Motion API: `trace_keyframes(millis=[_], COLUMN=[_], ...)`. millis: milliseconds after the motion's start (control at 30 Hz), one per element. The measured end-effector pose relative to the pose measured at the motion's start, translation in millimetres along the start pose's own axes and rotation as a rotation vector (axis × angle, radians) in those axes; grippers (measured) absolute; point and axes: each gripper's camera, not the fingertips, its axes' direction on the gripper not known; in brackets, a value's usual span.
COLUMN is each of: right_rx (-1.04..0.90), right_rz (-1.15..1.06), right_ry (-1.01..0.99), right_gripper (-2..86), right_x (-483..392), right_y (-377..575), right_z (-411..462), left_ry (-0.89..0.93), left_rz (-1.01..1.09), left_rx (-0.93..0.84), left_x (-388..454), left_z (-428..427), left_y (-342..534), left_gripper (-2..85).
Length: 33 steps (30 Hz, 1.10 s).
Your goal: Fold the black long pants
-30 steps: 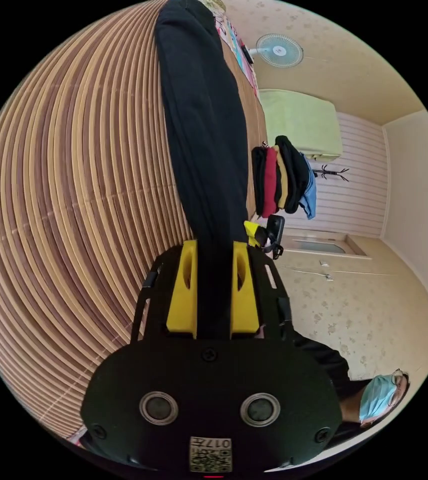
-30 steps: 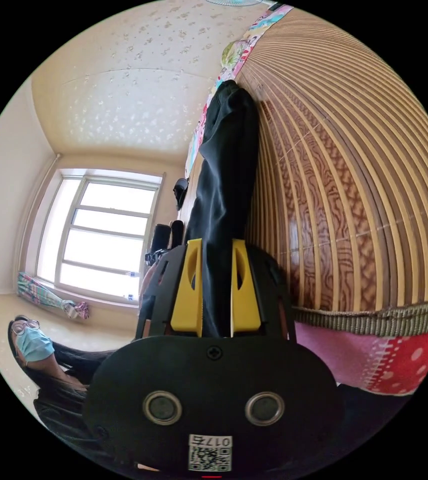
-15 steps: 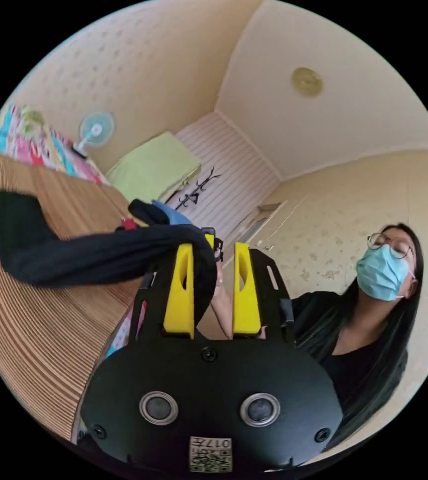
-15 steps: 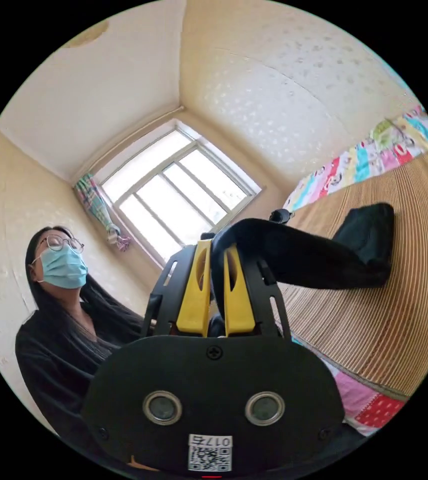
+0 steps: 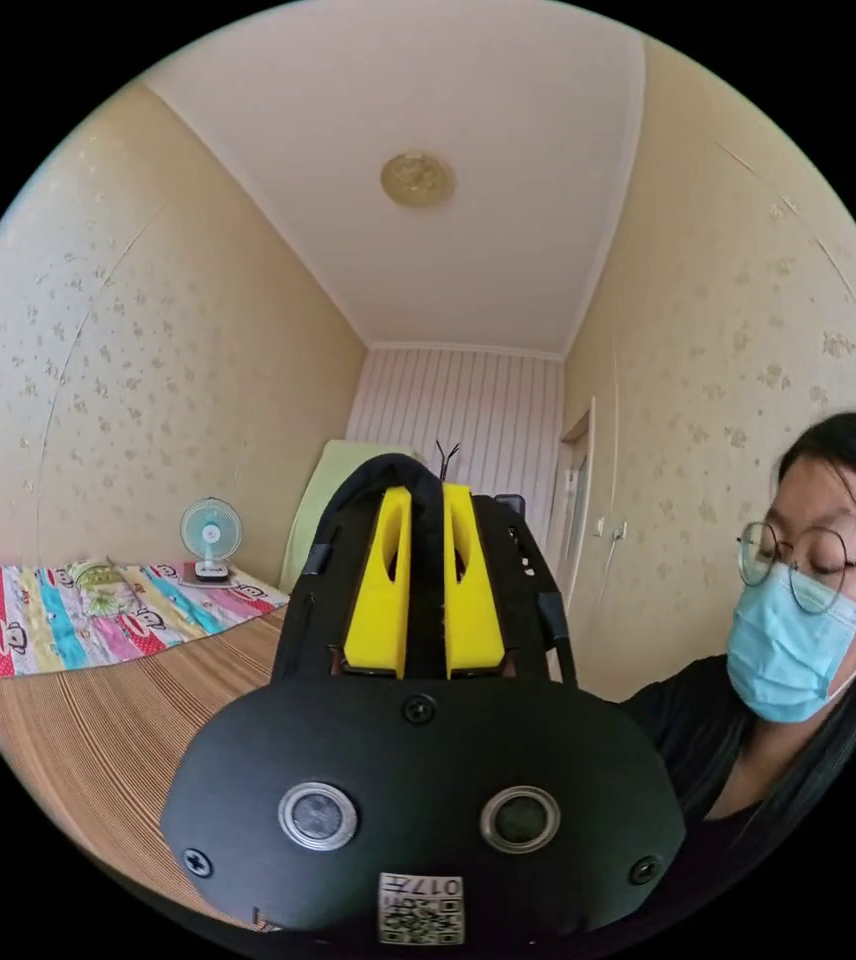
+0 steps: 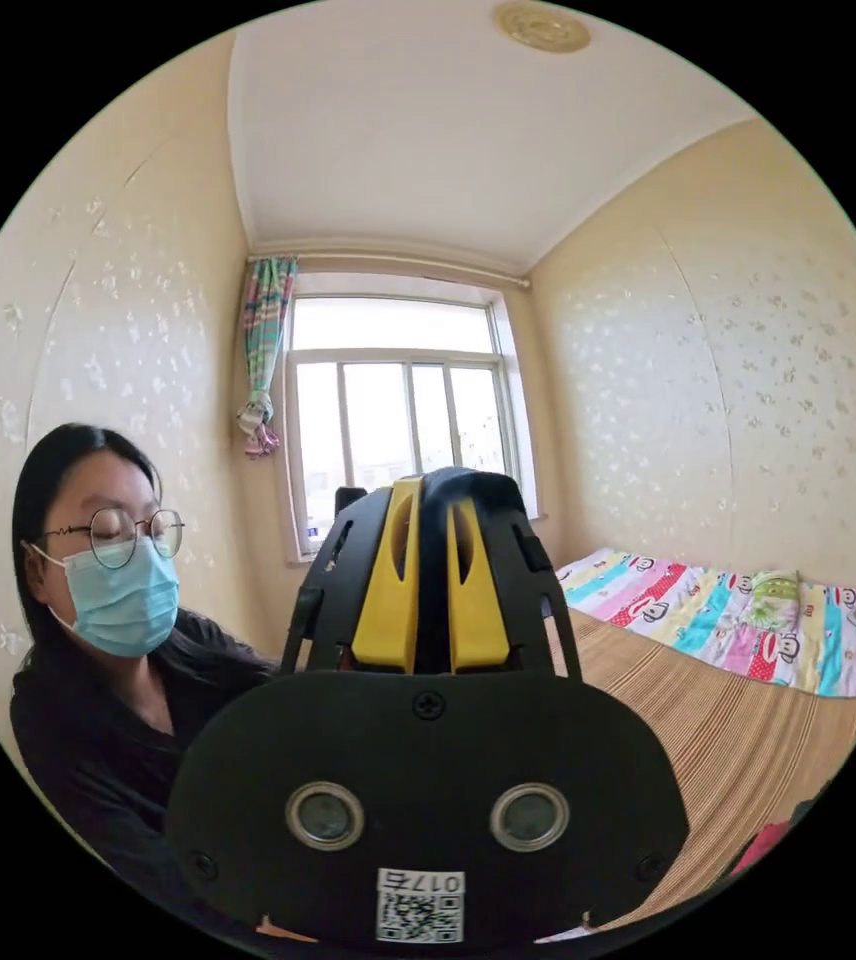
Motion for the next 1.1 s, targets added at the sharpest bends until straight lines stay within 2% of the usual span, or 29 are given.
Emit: trace_keyframes(millis=[100,167,267,367,500,633,700,767,833,867,967,1100], right_rx=[-0.05,-0.128,-0.266,-0.282,-0.362,-0.326,-0.307,-0.338,-0.344,-0.309,-0.111,-0.076], right_rz=[0.048,0.112,0.312,0.419,0.339,0.352,0.422,0.609,0.743,0.82,0.915,0.913], right_ry=[0.122,0.246,0.34,0.387,0.492,0.444,0.411,0.406,0.382,0.377,0.35,0.495], right_gripper=[0.4,0.2,0.0,0.0,0.0,0.4,0.8,1.9,3.5,4.9,5.9,5.8], right_x=[46,104,204,258,267,251,247,250,249,245,223,192], right_y=[-5,0,7,24,97,246,319,413,472,500,534,527], right_z=[21,53,97,124,162,157,149,144,144,141,122,122], left_ry=[-0.026,-0.116,-0.228,-0.192,-0.21,-0.187,-0.173,-0.219,-0.202,-0.177,-0.164,-0.192], left_rz=[-0.148,-0.263,-0.32,-0.347,-0.393,-0.352,-0.391,-0.514,-0.672,-0.686,-0.787,-0.797], left_rx=[-0.048,-0.132,-0.247,-0.254,-0.303,-0.451,-0.552,-0.755,-0.914,-0.938,-0.863,-0.696], left_x=[-58,-123,-201,-263,-298,-294,-290,-292,-307,-314,-335,-341], left_z=[34,70,116,134,135,131,137,155,172,176,159,126], left_y=[-1,0,4,34,112,227,281,345,369,372,374,344], left_gripper=[5.2,5.2,5.2,5.2,5.2,5.3,5.5,6.3,6.6,6.7,7.8,8.5])
